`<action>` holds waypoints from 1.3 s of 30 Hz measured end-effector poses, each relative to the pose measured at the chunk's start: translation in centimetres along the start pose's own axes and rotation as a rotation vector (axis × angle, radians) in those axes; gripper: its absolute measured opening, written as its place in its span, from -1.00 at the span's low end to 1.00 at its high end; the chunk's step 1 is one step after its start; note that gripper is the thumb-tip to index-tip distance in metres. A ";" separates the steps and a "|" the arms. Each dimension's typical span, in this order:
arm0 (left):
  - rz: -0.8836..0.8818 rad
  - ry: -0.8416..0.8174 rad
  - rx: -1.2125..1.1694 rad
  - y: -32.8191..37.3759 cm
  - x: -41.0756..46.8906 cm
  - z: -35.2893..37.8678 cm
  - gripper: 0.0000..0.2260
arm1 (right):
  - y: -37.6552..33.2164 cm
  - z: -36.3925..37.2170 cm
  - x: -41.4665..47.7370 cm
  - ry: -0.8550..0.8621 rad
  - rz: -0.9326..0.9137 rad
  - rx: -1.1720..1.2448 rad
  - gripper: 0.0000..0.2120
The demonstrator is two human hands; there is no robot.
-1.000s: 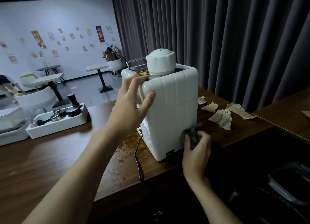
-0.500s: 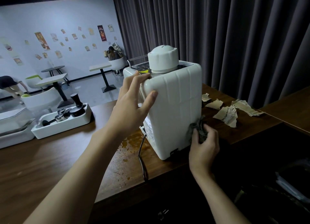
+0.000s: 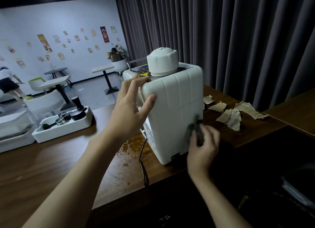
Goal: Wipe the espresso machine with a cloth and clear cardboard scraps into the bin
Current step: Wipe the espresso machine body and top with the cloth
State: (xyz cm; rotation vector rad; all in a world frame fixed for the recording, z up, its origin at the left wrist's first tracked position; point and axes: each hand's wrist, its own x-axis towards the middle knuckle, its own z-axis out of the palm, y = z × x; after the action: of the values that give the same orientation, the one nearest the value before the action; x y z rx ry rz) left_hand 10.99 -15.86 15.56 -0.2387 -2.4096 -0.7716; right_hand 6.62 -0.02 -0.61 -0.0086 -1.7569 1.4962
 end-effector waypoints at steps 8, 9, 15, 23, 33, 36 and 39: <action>0.005 0.016 -0.002 -0.1 0.1 0.2 -0.60 | -1.6 0.4 -4.3 -0.159 -0.250 -0.019 -0.66; 0.005 0.014 -0.007 -0.1 0.1 0.2 -0.60 | -1.4 0.3 -4.5 -0.198 -0.310 -0.017 -0.66; 0.002 -0.004 0.000 -0.2 0.1 0.2 -0.55 | -1.4 -0.4 2.6 -0.036 -0.184 0.020 -0.69; 0.015 0.012 -0.003 -0.1 0.2 0.3 -0.55 | -3.8 0.5 -3.3 -0.229 -0.317 0.032 -0.68; 0.020 -0.002 -0.023 -0.5 0.3 0.1 -0.58 | -5.4 0.2 5.9 0.070 -0.152 0.071 -0.73; 0.029 0.024 -0.020 -0.3 0.2 0.3 -0.57 | -6.1 0.8 1.9 -0.061 -0.268 0.053 -0.69; 0.027 0.019 -0.025 -0.2 0.1 0.1 -0.55 | -5.6 0.6 -0.1 -0.263 -0.493 0.053 -0.69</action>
State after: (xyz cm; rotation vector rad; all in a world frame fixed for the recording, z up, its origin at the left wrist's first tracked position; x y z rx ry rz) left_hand 10.76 -15.95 15.43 -0.2719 -2.3751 -0.7882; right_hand 9.06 -2.20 3.97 0.6292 -1.7525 1.2144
